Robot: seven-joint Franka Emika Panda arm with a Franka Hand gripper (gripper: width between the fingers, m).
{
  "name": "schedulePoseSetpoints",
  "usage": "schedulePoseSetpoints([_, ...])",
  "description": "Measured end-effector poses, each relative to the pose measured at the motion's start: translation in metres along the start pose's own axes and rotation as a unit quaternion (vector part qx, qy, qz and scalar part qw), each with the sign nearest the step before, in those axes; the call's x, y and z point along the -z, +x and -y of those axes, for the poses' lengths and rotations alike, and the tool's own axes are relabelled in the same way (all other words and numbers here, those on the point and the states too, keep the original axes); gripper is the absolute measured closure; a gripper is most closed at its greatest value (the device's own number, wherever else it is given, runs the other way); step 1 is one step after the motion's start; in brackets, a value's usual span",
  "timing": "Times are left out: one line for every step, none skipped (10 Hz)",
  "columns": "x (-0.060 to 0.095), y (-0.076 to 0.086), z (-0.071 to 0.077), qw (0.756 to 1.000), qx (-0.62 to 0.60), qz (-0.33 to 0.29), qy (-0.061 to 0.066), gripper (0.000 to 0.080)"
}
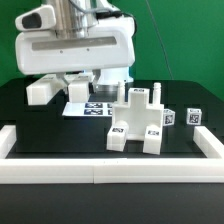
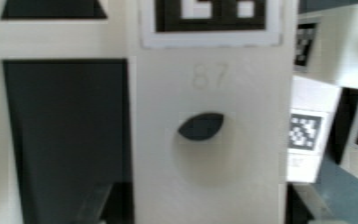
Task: Assemble chair
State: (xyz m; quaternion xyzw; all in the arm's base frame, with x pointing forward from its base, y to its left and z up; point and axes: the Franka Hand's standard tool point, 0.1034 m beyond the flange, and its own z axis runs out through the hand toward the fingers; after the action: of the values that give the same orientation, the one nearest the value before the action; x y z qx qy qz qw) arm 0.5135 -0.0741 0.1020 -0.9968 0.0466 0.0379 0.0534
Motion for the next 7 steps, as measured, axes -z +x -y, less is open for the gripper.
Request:
schedulePoseSetpoints([0.009, -0.003, 0.011, 0.999, -0.031, 0.007, 0.007, 0.0509])
schedulePoseSetpoints([0.015, -0.001, 0.021, 1.000, -0.030, 0.002, 0.008, 0.0509])
schedulePoseSetpoints([0.019, -0.001, 0.032, 0.999, -0.044, 0.007, 0.010, 0.0509])
schedulePoseSetpoints([0.024, 0.001, 0.044, 0.999, -0.047, 0.005, 0.008, 0.0509])
schedulePoseSetpoints([0.021, 0.000, 0.041, 0.999, -0.039, 0.007, 0.007, 0.0509])
schedulePoseSetpoints([0.020, 0.000, 0.039, 0.999, -0.041, 0.008, 0.007, 0.0509])
schedulePoseSetpoints([0.020, 0.000, 0.040, 0.999, -0.040, 0.008, 0.007, 0.0509])
